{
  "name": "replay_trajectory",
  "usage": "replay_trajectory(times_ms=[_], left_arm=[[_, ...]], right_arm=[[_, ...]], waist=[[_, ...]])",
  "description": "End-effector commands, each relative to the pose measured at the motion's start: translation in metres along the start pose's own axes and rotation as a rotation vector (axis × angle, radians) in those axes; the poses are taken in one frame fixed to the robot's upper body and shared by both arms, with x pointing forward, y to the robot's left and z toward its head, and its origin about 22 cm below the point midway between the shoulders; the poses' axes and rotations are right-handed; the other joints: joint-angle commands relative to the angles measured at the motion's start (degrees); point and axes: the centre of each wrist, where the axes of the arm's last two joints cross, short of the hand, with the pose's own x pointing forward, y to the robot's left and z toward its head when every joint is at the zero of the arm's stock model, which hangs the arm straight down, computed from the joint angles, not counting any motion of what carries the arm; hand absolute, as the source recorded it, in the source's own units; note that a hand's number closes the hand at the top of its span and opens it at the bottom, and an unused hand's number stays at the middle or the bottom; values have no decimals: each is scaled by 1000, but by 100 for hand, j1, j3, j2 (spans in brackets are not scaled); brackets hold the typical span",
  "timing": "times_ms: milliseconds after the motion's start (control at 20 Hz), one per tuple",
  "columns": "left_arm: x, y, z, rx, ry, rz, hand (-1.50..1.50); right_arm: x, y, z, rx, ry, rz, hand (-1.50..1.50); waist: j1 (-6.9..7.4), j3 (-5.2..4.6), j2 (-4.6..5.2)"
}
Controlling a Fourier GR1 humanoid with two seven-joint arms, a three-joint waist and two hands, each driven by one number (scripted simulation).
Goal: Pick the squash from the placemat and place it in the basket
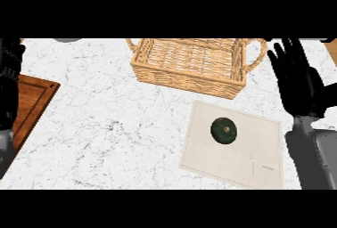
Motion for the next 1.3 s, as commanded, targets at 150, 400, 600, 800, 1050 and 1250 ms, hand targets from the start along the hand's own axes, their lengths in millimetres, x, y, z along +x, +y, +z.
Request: replay_trajectory(times_ms=[150,400,600,800,1050,1250], left_arm=[[-63,-12,35,-105,338,115,0],[-71,-39,47,-223,467,233,0],[-73,-28,40,-231,514,249,0],[-84,-20,40,-242,528,242,0],[-88,-17,37,-202,525,250,0],[-87,-21,43,-207,544,241,0]], right_arm=[[12,-27,-10,13,-218,103,150],[11,-8,-1,433,-305,634,-150],[-56,69,29,320,-444,665,-150],[-46,143,14,211,-385,733,-150],[7,161,-3,197,-95,896,-150],[28,138,-28,90,48,1250,-150]], waist=[[-70,39,-311],[116,0,-237],[64,34,-337],[22,27,-375],[-117,16,-433],[-156,7,-493]])
